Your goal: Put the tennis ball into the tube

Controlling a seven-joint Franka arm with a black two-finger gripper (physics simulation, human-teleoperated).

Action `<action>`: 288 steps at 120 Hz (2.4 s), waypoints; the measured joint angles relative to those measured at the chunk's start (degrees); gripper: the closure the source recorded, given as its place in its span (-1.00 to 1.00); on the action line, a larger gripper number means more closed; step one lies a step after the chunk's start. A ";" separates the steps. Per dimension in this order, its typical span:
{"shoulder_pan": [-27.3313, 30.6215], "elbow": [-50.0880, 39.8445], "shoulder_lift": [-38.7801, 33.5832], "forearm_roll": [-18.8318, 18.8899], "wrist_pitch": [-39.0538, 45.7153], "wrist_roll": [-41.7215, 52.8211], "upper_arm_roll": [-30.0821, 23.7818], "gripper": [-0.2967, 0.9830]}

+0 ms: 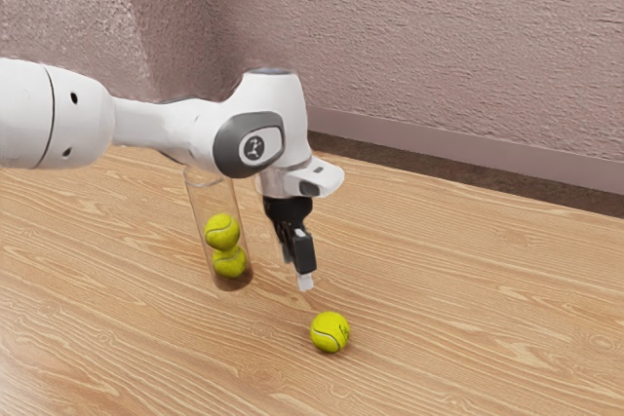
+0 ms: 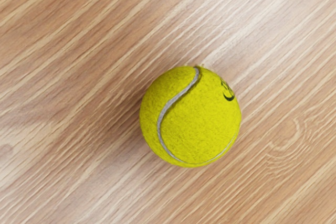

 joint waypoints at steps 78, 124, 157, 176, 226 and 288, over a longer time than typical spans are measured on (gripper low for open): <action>0.35 -4.73 10.70 -4.57 19.39 -1.85 -2.52 -0.42; 0.82 -6.33 7.14 -4.15 20.47 -2.59 -2.37 -0.09; 6.65 -4.22 -3.35 1.03 17.17 -2.95 -2.16 -0.07; 8.77 3.59 -3.82 5.20 11.00 -3.05 -2.09 -0.08; 17.05 11.58 -6.86 10.92 -1.46 -3.05 -1.63 -0.12; 18.18 15.47 -8.06 13.26 -10.34 -2.66 -2.69 -0.48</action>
